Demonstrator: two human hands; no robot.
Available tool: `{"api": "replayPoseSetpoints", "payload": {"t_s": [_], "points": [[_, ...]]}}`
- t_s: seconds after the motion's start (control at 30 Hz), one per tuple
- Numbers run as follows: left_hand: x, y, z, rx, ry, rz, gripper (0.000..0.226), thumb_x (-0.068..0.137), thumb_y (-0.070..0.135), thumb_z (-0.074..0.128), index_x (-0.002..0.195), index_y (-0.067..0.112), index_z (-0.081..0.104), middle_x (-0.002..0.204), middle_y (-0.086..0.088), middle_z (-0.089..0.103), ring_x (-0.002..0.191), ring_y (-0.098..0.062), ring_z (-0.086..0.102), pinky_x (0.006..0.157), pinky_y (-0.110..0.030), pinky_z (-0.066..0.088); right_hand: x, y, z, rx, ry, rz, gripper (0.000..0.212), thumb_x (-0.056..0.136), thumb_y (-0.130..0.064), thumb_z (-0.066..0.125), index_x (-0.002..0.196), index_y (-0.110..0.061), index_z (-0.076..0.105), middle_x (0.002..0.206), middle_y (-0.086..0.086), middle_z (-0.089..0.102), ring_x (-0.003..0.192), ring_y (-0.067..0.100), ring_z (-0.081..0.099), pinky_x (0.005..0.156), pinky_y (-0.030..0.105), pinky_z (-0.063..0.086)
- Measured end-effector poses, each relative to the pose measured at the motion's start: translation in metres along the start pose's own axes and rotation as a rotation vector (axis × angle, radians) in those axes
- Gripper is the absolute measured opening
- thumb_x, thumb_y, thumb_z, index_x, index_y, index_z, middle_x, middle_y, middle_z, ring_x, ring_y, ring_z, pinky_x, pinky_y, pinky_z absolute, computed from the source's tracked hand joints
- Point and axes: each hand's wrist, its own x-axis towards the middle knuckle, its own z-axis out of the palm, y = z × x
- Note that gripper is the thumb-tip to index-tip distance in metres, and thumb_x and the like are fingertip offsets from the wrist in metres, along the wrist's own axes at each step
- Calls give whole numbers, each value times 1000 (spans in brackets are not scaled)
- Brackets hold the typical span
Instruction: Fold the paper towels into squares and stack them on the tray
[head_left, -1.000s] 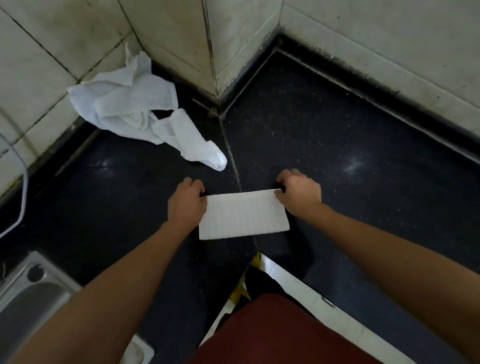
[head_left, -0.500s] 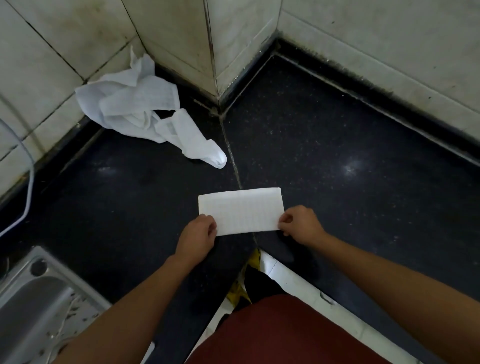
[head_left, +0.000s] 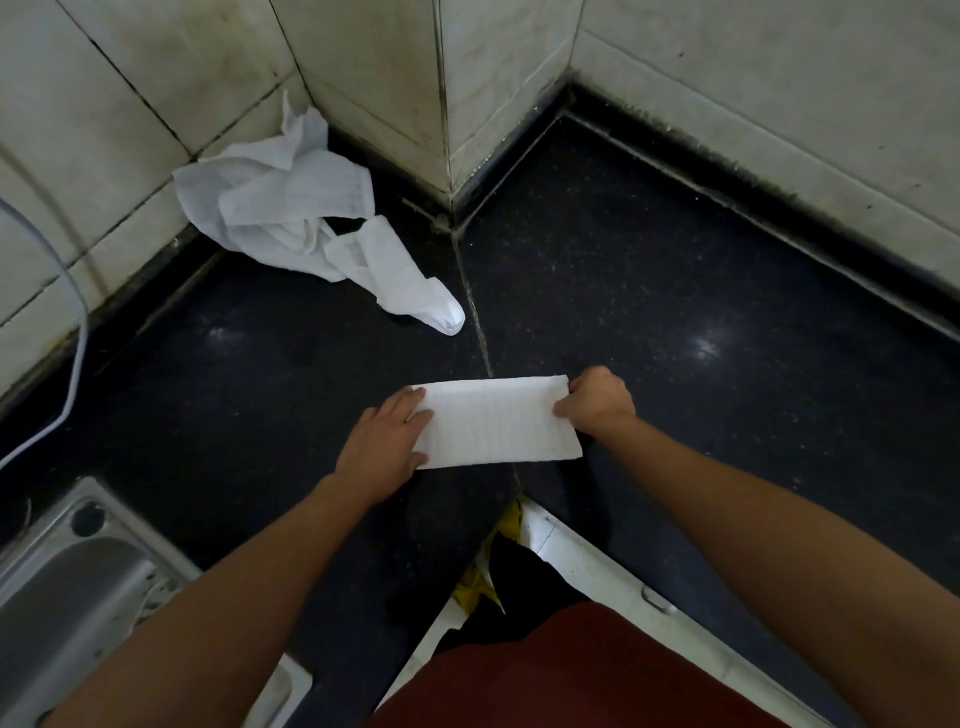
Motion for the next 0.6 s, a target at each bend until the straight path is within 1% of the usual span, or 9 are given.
{"api": "replayPoseSetpoints", "payload": {"t_s": [0.07,0.13,0.2,0.3,0.33,0.4,0.5,0.6], "points": [[0,1,0,0,-5,3,62,89,31,63,143,16,39,159,-4,16,147,-21,11,111,-39,25,1,-1,-5,190,-59,73,36,74,-20,76,104,-4,63,103,12,66,89,27,64,69,34,55],[1,2,-1,3,-12,-2,62,89,33,61,144,17,37,159,-4,14,147,-20,10,113,-38,23,-4,-5,-11,428,-138,135,30,77,-10,74,103,-1,61,102,14,66,88,27,64,66,37,55],[0,2,-1,-54,23,-31,62,88,34,63,143,17,39,158,-5,18,145,-22,15,113,-39,24,-13,-10,-18,572,-224,147,23,80,-4,70,101,-1,60,102,15,67,85,24,65,62,36,54],[-7,-2,-3,-202,168,-137,57,85,31,67,136,14,48,150,-7,34,136,-25,33,108,-39,32,-26,-22,-25,589,-292,42,10,82,-6,69,89,-5,63,96,12,69,84,21,67,64,34,56],[-12,-6,-4,-240,208,-183,55,84,30,69,133,13,51,145,-8,39,131,-25,38,106,-38,35,-30,-30,-23,577,-305,2,9,82,-7,70,83,-7,61,93,10,69,83,20,67,65,33,57],[-22,-15,-5,-282,243,-254,52,84,28,70,130,10,54,136,-10,47,122,-26,45,100,-38,40,-38,-48,-15,542,-317,-55,16,81,-8,71,75,-10,57,83,7,66,75,18,66,61,30,56],[-41,-25,-6,-317,245,-333,49,84,27,70,128,11,55,128,-8,51,115,-25,49,95,-36,44,-43,-78,9,487,-343,-111,20,81,-7,72,74,-11,54,72,8,59,61,18,60,53,28,54],[-62,-30,-3,-367,242,-420,48,85,27,69,128,12,54,126,-5,50,115,-21,49,94,-34,45,-45,-104,42,422,-372,-130,18,80,-7,73,82,-10,55,78,11,61,60,19,62,53,30,56]]}}
